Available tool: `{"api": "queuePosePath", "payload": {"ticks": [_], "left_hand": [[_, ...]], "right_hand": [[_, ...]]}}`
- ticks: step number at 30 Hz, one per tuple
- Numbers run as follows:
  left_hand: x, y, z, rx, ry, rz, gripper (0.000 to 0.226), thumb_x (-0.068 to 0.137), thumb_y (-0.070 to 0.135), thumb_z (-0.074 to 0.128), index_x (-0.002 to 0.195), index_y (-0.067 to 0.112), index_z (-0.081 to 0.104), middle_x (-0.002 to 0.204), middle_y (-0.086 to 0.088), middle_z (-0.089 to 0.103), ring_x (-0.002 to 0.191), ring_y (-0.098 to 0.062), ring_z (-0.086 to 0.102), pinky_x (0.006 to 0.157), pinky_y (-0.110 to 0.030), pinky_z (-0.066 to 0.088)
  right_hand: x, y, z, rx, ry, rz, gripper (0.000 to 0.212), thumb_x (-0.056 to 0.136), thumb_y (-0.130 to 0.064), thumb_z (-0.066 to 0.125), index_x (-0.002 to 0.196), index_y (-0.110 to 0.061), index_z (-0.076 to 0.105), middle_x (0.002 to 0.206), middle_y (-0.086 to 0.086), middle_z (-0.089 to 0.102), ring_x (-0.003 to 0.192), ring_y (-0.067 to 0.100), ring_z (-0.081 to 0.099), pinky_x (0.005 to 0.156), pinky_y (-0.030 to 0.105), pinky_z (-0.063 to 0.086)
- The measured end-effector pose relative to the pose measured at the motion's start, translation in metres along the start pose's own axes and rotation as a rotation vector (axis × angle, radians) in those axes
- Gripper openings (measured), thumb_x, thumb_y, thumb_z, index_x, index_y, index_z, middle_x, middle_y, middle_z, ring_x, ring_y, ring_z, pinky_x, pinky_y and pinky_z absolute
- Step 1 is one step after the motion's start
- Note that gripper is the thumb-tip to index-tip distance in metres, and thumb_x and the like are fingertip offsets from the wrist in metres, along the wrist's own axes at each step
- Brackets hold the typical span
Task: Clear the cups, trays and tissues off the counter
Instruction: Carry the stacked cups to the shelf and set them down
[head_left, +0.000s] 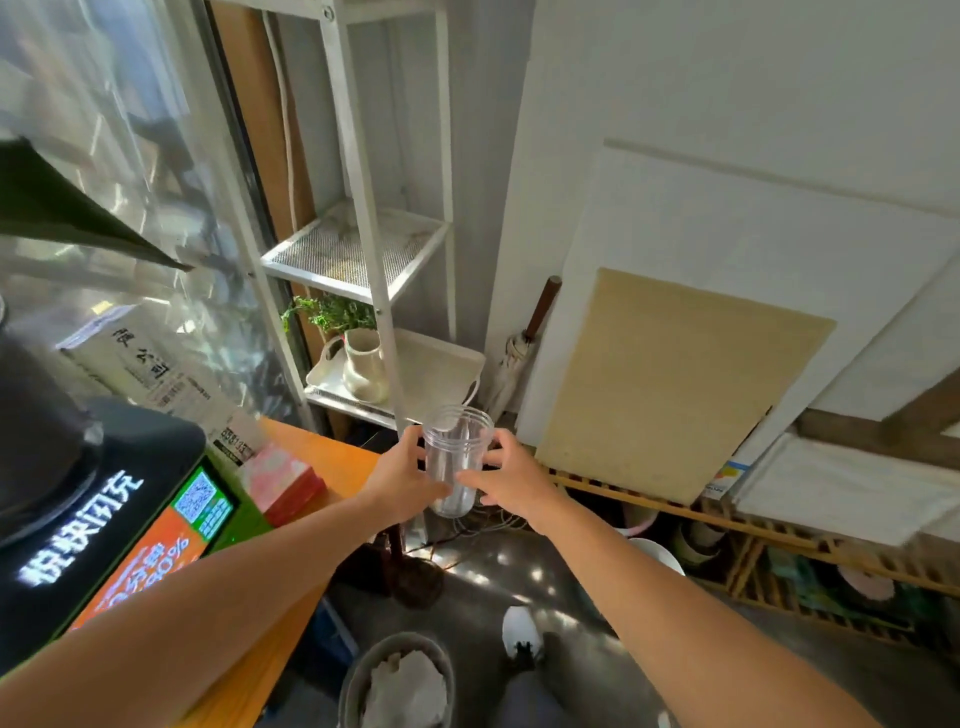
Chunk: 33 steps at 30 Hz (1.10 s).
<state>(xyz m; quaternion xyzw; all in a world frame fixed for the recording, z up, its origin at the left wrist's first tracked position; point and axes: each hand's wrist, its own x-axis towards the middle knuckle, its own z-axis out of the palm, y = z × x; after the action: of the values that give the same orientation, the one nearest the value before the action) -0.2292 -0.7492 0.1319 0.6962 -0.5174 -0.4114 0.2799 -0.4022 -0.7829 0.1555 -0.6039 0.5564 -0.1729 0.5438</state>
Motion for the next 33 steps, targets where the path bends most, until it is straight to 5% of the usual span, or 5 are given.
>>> {"api": "queuePosePath", "payload": {"ticks": [14, 22, 26, 29, 33], "left_hand": [[0.205, 0.032, -0.013, -0.111, 0.184, -0.219, 0.055, 0.072, 0.014, 0.083, 0.119, 0.019, 0.056, 0.109, -0.004, 0.066, 0.103, -0.026, 0.066, 0.092, -0.042, 0.055], [0.284, 0.026, 0.009, -0.293, 0.348, -0.267, 0.089, 0.051, 0.049, 0.080, 0.121, 0.005, 0.048, 0.101, -0.012, 0.062, 0.083, -0.015, 0.064, 0.067, -0.021, 0.054], [0.316, 0.003, 0.015, -0.338, 0.337, -0.372, 0.057, 0.077, 0.005, 0.080, 0.124, 0.014, 0.049, 0.107, -0.006, 0.062, 0.097, -0.009, 0.068, 0.075, -0.025, 0.058], [0.334, -0.006, 0.022, -0.315, 0.376, -0.476, 0.059, 0.080, 0.006, 0.075, 0.131, 0.021, 0.050, 0.110, 0.000, 0.065, 0.100, -0.019, 0.065, 0.083, -0.040, 0.060], [0.354, -0.018, 0.034, -0.320, 0.428, -0.508, 0.063, 0.082, 0.011, 0.074, 0.136, 0.024, 0.047, 0.117, 0.003, 0.062, 0.086, -0.013, 0.070, 0.070, -0.027, 0.060]], "right_hand": [[0.254, -0.037, -0.083, -0.120, -0.285, -0.025, 0.059, 0.079, -0.019, 0.078, 0.128, -0.028, 0.048, 0.123, 0.005, 0.063, 0.107, 0.019, 0.063, 0.094, 0.048, 0.056], [0.363, -0.021, -0.096, -0.211, -0.372, 0.025, 0.086, 0.075, -0.022, 0.084, 0.148, -0.026, 0.039, 0.119, -0.004, 0.057, 0.112, 0.024, 0.061, 0.095, 0.045, 0.055], [0.401, -0.004, -0.078, -0.244, -0.360, 0.034, 0.068, 0.075, -0.018, 0.084, 0.133, -0.021, 0.050, 0.118, 0.000, 0.061, 0.109, 0.023, 0.061, 0.095, 0.041, 0.053], [0.422, 0.007, -0.067, -0.292, -0.349, 0.047, 0.061, 0.078, -0.014, 0.079, 0.131, -0.020, 0.049, 0.116, 0.001, 0.061, 0.104, 0.023, 0.063, 0.091, 0.040, 0.055], [0.445, 0.018, -0.055, -0.315, -0.337, 0.028, 0.066, 0.081, -0.015, 0.076, 0.139, -0.022, 0.045, 0.111, -0.004, 0.056, 0.104, 0.022, 0.065, 0.087, 0.036, 0.055]]}}
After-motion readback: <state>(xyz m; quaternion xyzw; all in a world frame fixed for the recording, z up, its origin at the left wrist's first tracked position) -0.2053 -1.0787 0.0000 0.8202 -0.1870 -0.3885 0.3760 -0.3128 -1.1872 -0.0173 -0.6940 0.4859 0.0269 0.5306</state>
